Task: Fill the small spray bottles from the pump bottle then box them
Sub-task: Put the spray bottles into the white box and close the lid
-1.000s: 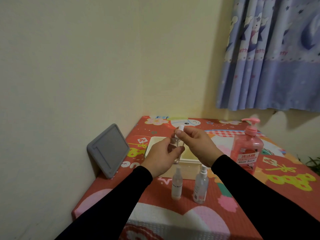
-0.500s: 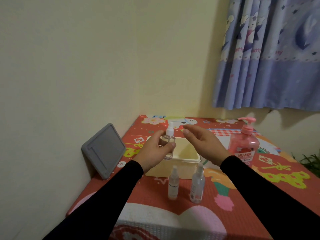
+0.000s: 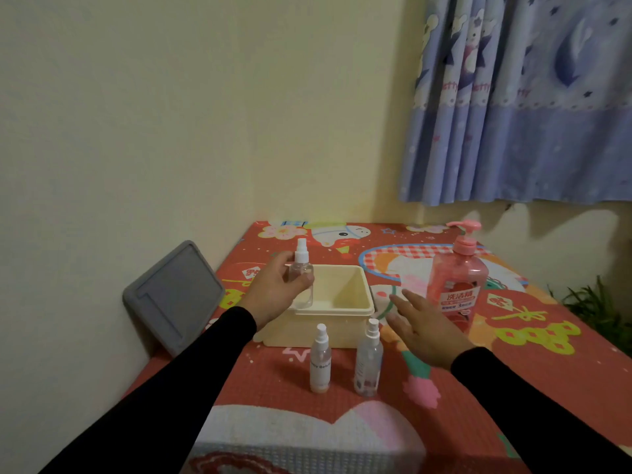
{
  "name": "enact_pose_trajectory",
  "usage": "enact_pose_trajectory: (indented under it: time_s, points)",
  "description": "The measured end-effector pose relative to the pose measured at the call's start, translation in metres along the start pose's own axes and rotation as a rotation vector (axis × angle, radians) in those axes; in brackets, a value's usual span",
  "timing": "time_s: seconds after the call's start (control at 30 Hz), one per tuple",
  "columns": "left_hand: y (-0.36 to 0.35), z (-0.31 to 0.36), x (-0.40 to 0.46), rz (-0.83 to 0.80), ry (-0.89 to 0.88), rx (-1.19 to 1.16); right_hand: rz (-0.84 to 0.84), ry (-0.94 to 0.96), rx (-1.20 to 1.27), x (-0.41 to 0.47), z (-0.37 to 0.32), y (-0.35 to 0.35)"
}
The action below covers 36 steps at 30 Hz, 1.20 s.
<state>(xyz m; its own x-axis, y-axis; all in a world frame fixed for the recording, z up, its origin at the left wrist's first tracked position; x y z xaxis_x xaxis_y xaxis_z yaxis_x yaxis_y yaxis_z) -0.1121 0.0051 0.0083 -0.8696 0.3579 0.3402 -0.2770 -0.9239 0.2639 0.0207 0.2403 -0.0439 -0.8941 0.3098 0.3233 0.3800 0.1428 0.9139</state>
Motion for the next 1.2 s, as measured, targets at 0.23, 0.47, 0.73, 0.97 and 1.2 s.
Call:
enact_pose_trajectory:
  time_s: [0.23,0.47,0.73,0.97,1.2]
  points:
    - [-0.010,-0.015,0.024,-0.005,0.026,0.061,-0.093,-0.020,-0.080,-0.009,0.029,-0.058]
    - [-0.028,-0.027,0.052,-0.008,0.028,0.163,-0.124,-0.023,-0.109,-0.015,0.044,-0.080]
    - [-0.061,-0.042,0.075,-0.098,0.087,0.177,-0.103,-0.037,-0.124,-0.018,0.046,-0.089]
    - [-0.092,-0.055,0.095,-0.129,0.241,0.154,-0.078,-0.037,-0.103,-0.020,0.047,-0.090]
    - [-0.115,-0.069,0.104,-0.247,0.388,0.149,-0.084,-0.039,-0.128,-0.021,0.048,-0.090]
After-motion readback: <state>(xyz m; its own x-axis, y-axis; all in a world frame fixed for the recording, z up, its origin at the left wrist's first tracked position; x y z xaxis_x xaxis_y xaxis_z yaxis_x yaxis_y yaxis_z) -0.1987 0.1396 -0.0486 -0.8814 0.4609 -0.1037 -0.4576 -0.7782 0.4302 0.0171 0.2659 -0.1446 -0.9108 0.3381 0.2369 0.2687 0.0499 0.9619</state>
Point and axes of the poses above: each hand's wrist, its own x-axis towards the middle knuckle, its own y-axis out of the back of the hand, z = x × y, the point moved 4 cm from there along x, towards the middle knuckle, and after that the axes turned 10 degrees about z, right-handed, at the moved point
